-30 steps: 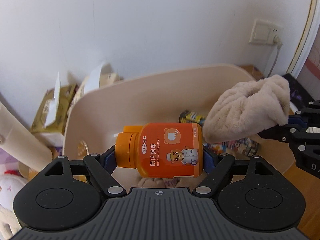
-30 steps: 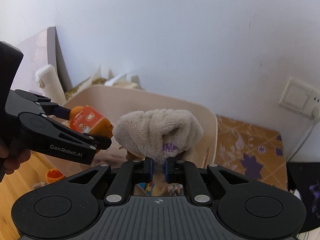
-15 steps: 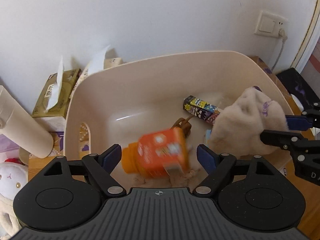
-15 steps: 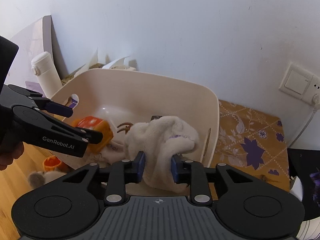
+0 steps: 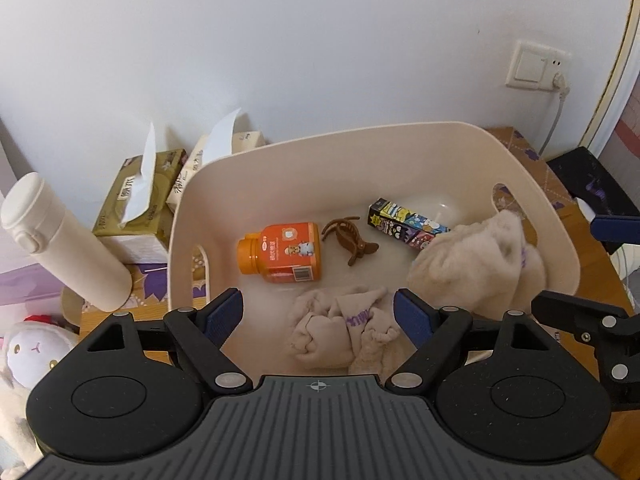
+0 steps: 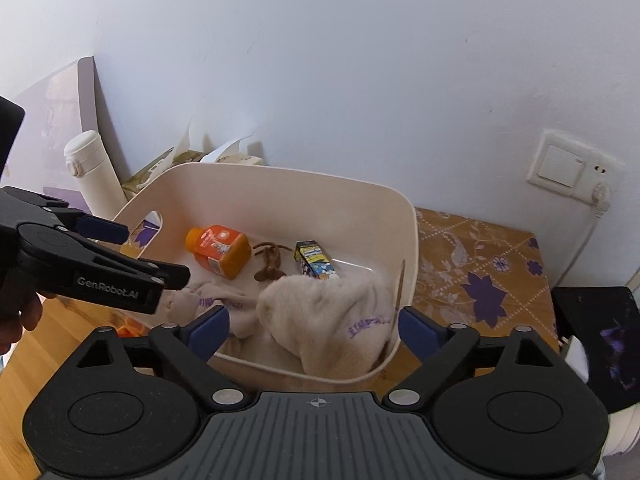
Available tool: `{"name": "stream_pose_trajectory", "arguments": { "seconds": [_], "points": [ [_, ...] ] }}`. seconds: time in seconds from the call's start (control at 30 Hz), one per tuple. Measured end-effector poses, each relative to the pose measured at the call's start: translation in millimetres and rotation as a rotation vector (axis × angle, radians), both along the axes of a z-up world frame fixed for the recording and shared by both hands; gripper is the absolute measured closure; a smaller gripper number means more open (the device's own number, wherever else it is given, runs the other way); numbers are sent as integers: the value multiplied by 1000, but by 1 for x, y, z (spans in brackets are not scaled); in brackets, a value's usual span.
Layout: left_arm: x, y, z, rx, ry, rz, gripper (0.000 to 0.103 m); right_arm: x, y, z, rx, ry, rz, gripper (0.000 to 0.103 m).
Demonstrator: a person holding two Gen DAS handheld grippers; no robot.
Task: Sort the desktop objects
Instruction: 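Open both tools to drop the bottle and cloth into the basket, then withdraw both tools from the basket back over the table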
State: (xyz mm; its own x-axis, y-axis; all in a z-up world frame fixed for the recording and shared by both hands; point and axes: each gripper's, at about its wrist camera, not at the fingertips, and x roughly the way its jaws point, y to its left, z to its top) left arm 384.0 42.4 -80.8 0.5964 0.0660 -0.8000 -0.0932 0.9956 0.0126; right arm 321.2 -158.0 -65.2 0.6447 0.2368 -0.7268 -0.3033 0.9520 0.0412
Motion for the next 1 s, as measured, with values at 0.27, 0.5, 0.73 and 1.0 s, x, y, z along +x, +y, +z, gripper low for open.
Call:
{"name": "stream_pose_trajectory", "arguments": {
  "seconds": [0.27,0.5,0.73,1.0],
  "points": [
    [-26,-1,20,2,-44,8,19,-27,-2,21,1,-44,-28,0],
    [-53,2,40,-6,-86,-2,19,-52,-1,39,-14,-86,-54,0],
    [-82,11,57,-30,-119,-4,18,-86,-7,55,-28,-113,-72,0],
    [-126,16,60,-32,-127,-3,18,-131,-23,63,-27,-125,-92,0]
  ]
}}
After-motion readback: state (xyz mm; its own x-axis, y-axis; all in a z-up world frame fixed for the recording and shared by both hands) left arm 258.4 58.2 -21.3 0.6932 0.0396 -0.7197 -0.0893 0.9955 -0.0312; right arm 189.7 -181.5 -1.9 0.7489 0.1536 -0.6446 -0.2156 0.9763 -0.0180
